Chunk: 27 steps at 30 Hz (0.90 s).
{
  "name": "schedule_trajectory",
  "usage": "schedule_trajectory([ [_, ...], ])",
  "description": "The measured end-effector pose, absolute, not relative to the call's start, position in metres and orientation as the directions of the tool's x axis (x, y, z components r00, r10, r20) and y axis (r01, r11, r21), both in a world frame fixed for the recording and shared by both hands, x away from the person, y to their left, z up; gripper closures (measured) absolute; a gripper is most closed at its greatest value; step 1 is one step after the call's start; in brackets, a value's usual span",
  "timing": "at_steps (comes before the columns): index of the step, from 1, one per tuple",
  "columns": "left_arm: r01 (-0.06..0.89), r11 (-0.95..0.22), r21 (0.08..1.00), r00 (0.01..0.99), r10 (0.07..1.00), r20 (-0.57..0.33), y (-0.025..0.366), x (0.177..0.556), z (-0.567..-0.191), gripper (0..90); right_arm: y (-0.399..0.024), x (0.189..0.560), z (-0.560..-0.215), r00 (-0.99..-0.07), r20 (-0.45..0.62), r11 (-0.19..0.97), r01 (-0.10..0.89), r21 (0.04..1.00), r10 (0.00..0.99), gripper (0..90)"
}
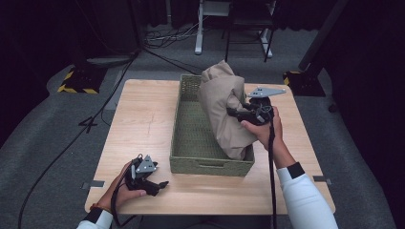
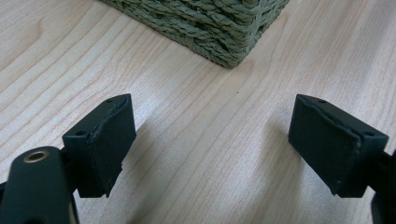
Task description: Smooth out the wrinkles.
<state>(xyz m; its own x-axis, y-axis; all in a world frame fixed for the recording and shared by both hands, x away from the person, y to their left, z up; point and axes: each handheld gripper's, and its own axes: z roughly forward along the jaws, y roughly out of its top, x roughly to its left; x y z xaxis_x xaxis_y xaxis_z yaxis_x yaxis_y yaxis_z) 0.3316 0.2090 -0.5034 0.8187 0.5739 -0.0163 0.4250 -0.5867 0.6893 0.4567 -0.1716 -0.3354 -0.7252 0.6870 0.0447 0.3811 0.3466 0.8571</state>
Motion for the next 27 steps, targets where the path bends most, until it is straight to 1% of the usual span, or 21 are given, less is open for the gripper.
schedule_trajectory([
  [10, 0.423, -0.587, 0.69, 0.819, 0.573, -0.014, 0.209, 0.332, -0.503, 15.3, -0.143, 0.466, -0.364, -0.743, 0.02, 0.441, 0.419, 0.794, 0.669, 61.1],
  [19, 0.423, -0.588, 0.69, 0.82, 0.573, -0.014, 0.209, 0.332, -0.503, 15.3, -0.126, 0.467, -0.376, -0.766, 0.04, 0.471, 0.435, 0.768, 0.641, 60.6],
  [20, 0.423, -0.587, 0.69, 0.819, 0.573, -0.014, 0.209, 0.332, -0.503, 15.3, -0.122, 0.467, -0.381, -0.774, 0.047, 0.484, 0.441, 0.756, 0.632, 60.3],
  [27, 0.424, -0.587, 0.69, 0.82, 0.573, -0.016, 0.209, 0.331, -0.504, 15.3, -0.116, 0.47, -0.388, -0.77, 0.039, 0.523, 0.469, 0.712, 0.637, 59.9],
])
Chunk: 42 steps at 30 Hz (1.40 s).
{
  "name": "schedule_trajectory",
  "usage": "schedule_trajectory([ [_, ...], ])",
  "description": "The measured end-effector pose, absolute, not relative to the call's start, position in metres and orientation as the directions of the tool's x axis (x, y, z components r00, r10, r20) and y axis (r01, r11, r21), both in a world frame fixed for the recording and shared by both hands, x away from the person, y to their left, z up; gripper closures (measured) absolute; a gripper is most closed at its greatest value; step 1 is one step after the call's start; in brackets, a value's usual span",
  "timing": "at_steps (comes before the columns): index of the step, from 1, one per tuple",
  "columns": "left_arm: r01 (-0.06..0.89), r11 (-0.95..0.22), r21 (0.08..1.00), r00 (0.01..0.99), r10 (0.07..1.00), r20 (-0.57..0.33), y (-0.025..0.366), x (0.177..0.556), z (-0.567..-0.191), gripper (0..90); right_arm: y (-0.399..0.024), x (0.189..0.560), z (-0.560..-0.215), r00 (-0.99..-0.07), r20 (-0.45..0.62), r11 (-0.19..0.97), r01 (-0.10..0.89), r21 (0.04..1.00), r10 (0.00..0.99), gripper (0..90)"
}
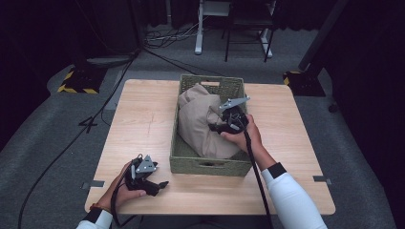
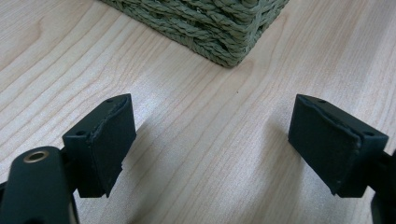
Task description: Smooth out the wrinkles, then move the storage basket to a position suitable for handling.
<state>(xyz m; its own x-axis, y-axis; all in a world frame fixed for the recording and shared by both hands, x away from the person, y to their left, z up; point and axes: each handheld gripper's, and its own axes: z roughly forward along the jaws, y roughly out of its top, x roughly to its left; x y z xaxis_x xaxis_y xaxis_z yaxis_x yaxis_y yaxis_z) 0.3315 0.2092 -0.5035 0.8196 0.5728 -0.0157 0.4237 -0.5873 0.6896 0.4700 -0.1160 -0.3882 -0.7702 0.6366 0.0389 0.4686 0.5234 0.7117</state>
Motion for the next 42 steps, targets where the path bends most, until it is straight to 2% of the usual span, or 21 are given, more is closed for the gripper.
schedule_trajectory([
  [6, 0.424, -0.587, 0.69, 0.82, 0.573, -0.016, 0.209, 0.331, -0.504, 15.3, -0.112, 0.471, -0.392, -0.765, 0.024, 0.55, 0.484, 0.681, 0.644, 58.2],
  [11, 0.422, -0.589, 0.689, 0.821, 0.571, -0.014, 0.209, 0.331, -0.503, 15.4, -0.105, 0.474, -0.396, -0.761, 0.0, 0.599, 0.51, 0.618, 0.648, 52.4],
  [15, 0.423, -0.588, 0.689, 0.82, 0.571, -0.017, 0.209, 0.332, -0.504, 15.3, -0.103, 0.476, -0.398, -0.768, 0.004, 0.615, 0.516, 0.596, 0.641, 54.1],
  [18, 0.423, -0.588, 0.69, 0.82, 0.571, -0.016, 0.209, 0.332, -0.504, 15.3, -0.103, 0.477, -0.398, -0.764, 0.013, 0.609, 0.525, 0.595, 0.645, 49.8],
  [27, 0.422, -0.589, 0.689, 0.822, 0.57, -0.016, 0.209, 0.332, -0.503, 15.2, -0.103, 0.475, -0.398, -0.767, 0.006, 0.612, 0.517, 0.599, 0.641, 45.9],
  [37, 0.422, -0.589, 0.689, 0.821, 0.57, -0.016, 0.209, 0.332, -0.503, 15.3, -0.104, 0.471, -0.394, -0.777, -0.006, 0.611, 0.491, 0.621, 0.63, 29.1],
  [42, 0.421, -0.591, 0.688, 0.823, 0.568, -0.016, 0.209, 0.332, -0.503, 15.2, -0.104, 0.468, -0.39, -0.791, -0.038, 0.631, 0.457, 0.626, 0.611, 27.8],
])
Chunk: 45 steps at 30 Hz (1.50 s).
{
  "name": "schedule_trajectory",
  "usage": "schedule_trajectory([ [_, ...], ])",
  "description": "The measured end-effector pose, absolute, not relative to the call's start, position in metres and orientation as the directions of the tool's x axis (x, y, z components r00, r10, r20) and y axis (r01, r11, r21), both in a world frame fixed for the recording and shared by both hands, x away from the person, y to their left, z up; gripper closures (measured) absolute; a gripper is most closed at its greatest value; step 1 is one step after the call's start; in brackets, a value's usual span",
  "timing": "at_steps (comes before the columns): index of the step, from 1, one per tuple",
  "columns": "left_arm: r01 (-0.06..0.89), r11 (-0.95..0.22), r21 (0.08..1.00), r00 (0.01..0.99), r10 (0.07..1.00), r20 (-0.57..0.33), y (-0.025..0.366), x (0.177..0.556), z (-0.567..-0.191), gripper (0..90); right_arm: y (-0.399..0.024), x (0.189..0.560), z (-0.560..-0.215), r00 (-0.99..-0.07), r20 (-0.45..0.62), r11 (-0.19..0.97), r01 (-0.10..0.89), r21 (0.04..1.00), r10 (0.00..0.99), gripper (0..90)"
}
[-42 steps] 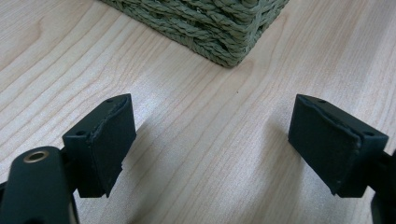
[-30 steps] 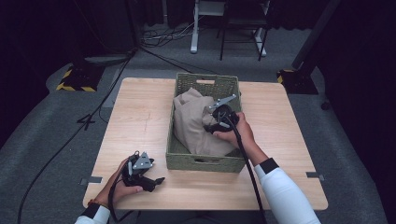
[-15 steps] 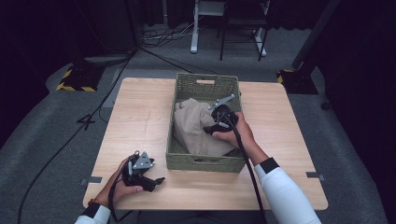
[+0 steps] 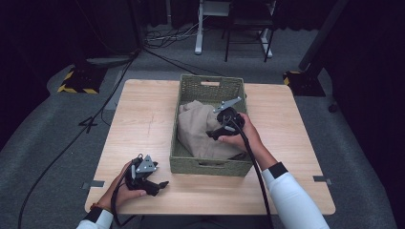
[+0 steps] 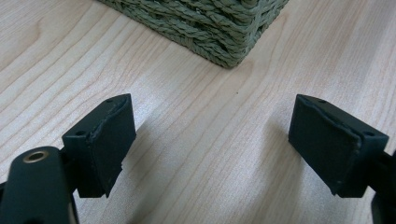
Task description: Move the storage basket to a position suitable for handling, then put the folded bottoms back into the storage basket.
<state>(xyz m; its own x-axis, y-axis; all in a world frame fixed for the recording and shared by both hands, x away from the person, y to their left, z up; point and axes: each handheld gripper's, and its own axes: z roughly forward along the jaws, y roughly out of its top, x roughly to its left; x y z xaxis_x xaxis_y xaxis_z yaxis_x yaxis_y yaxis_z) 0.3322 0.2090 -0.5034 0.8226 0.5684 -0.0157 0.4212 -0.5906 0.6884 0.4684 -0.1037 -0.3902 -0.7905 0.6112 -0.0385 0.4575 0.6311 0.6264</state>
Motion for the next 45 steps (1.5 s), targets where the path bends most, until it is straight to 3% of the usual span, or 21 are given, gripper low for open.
schedule_trajectory([
  [21, 0.421, -0.59, 0.689, 0.822, 0.569, -0.015, 0.209, 0.332, -0.503, 15.3, -0.114, 0.457, -0.375, -0.803, -0.11, 0.657, 0.391, 0.644, 0.586, 27.3],
  [45, 0.421, -0.59, 0.689, 0.822, 0.569, -0.015, 0.209, 0.332, -0.503, 15.3, -0.164, 0.424, -0.346, -0.77, -0.218, 0.672, 0.335, 0.661, 0.599, 27.4],
])
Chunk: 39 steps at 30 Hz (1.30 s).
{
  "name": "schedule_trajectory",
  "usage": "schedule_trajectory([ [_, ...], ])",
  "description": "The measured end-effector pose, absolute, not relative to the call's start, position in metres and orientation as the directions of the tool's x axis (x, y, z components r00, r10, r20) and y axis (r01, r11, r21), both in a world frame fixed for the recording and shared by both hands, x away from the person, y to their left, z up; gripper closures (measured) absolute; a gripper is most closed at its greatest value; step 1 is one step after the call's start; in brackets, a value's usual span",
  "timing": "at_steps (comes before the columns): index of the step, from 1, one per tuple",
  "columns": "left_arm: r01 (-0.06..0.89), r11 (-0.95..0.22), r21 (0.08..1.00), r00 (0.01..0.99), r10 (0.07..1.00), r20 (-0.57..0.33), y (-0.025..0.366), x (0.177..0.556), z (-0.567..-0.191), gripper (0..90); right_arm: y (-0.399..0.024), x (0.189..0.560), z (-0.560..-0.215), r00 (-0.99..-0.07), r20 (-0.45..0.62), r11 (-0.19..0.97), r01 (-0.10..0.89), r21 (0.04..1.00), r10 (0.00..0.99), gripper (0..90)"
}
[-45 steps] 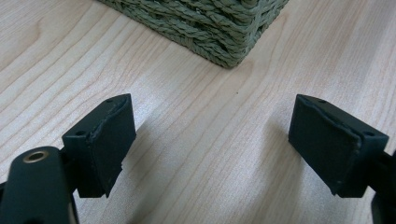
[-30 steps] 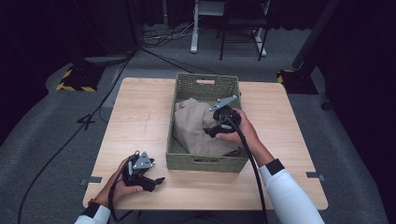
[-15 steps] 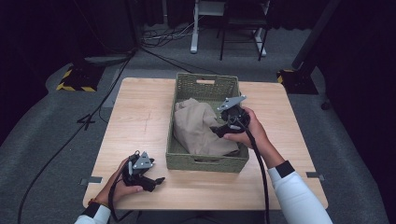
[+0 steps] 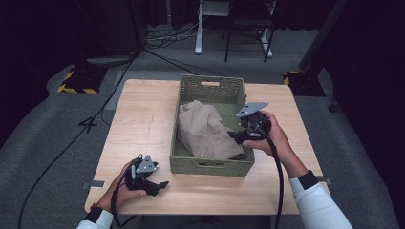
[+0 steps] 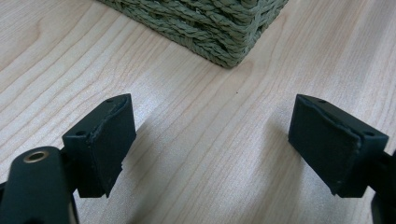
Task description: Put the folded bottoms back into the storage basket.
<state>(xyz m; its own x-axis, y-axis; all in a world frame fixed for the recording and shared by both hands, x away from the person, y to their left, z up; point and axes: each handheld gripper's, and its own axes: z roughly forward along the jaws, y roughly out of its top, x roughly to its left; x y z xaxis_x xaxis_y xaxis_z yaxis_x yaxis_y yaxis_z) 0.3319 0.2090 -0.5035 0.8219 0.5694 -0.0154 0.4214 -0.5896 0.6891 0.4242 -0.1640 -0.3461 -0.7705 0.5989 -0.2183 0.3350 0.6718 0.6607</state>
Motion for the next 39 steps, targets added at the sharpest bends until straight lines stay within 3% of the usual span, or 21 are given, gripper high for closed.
schedule_trajectory([
  [22, 0.421, -0.59, 0.688, 0.822, 0.569, -0.015, 0.209, 0.332, -0.503, 15.2, -0.227, 0.388, -0.345, -0.747, -0.196, 0.606, 0.326, 0.725, 0.636, 26.8],
  [39, 0.421, -0.59, 0.688, 0.822, 0.569, -0.015, 0.209, 0.332, -0.503, 15.2, -0.271, 0.367, -0.368, -0.707, -0.175, 0.572, 0.374, 0.73, 0.685, 26.5],
])
